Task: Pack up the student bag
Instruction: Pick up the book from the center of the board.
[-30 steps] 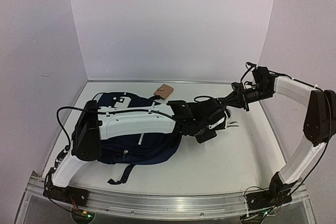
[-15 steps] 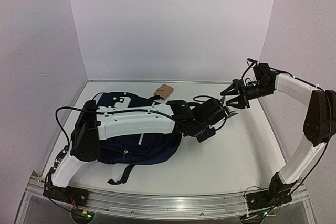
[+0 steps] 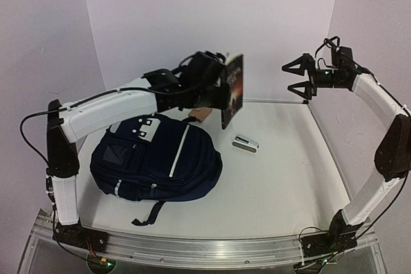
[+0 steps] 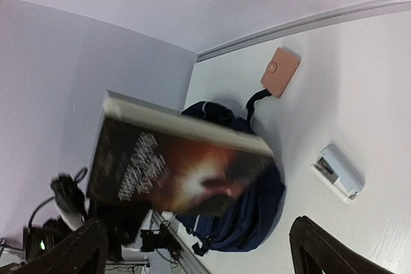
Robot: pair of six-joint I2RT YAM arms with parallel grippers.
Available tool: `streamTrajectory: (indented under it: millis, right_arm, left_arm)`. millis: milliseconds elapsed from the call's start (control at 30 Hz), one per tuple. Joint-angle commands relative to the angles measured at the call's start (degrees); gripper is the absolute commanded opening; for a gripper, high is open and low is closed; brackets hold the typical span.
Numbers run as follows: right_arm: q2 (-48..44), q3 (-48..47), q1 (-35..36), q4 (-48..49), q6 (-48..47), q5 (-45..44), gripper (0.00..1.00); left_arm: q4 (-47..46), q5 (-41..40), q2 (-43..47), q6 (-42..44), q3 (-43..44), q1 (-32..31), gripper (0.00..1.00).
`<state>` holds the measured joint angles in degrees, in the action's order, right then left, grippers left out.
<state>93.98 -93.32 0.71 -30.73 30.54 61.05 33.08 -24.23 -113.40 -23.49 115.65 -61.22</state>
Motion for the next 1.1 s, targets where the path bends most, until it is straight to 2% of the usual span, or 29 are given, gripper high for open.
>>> streamTrajectory:
  millis: [0,33,200,333,467,567,933,1067]
  right_arm:
    - [0.30,12.93,2.01,31.10,31.29,14.54,0.98]
    - [0.14,14.50,2.67,35.18,32.60,15.15,0.98]
    - [-7.70,16.08,7.96,36.72,26.14,6.68,0.98]
    - [-8.38,17.98,12.49,38.54,26.74,2.38,0.98]
    - [-7.60,19.06,15.54,46.65,30.43,-1.88,0.98]
    - [-5.43,18.98,16.80,47.09,30.99,-4.30,0.98]
    - [-3.25,20.04,18.46,46.67,29.86,-5.93,0.98]
    - [-1.55,17.71,19.05,53.24,32.61,-4.71,0.96]
  left_arm:
    - [-15.53,-3.55,9.36,-13.18,-4.38,3.63,0.00]
    - [-17.16,-3.79,10.10,-14.52,-5.46,4.09,0.00]
    - [-24.83,-3.74,13.64,-18.31,-10.13,5.14,0.00]
    - [-32.19,-0.10,14.89,-20.55,-13.74,5.50,0.00]
    - [-38.56,4.82,14.70,-21.94,-15.66,5.52,0.00]
    - [-43.56,7.77,14.69,-23.60,-17.59,5.50,0.00]
    - [-50.11,11.63,15.13,-24.98,-19.88,5.65,0.00]
    - [-53.67,15.67,14.60,-28.90,-21.49,6.20,0.00]
